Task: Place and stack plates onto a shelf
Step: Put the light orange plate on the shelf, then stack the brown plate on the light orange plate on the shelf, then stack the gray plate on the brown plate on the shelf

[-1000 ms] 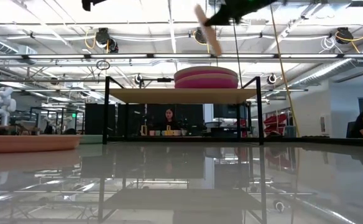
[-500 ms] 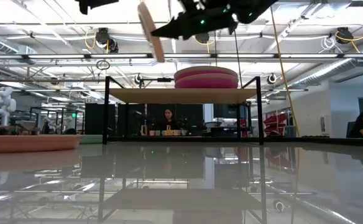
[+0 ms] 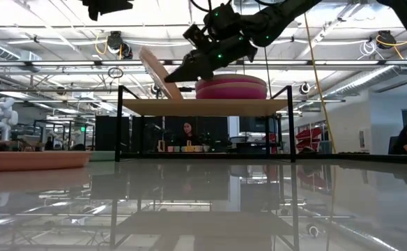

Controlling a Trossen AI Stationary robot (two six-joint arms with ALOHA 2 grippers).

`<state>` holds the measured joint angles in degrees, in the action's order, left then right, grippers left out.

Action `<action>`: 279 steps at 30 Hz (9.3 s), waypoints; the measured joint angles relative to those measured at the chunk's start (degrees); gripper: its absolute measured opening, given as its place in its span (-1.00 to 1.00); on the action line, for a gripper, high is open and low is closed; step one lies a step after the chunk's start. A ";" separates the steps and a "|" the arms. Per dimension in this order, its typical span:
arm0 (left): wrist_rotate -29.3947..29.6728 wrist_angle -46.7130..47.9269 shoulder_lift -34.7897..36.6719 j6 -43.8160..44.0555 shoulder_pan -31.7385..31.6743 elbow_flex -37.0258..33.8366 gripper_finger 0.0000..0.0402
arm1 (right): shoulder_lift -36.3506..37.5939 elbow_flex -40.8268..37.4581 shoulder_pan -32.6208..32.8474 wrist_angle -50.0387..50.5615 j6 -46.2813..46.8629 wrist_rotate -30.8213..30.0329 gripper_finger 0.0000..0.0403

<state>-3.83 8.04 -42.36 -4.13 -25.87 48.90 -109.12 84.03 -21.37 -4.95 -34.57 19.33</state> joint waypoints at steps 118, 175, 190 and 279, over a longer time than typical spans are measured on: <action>-0.41 45.25 -38.43 -14.57 14.70 21.39 -0.95 | 39.80 -8.68 16.63 16.90 9.17 -7.31 -0.33; -12.27 44.73 -43.71 -5.00 -21.94 57.60 -0.27 | 47.80 -8.66 17.09 37.38 17.18 -7.56 -0.33; -10.68 1.92 -12.22 3.13 -3.53 12.51 -0.27 | 43.28 -35.36 24.78 47.42 36.85 -0.41 -0.33; -3.09 -13.35 4.11 4.29 3.02 -7.98 -0.27 | 10.45 9.24 -12.01 1.06 38.19 -5.53 -1.00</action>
<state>-6.92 -5.31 -38.25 0.16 -22.85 40.93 -98.67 93.27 -33.37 -3.89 3.62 13.80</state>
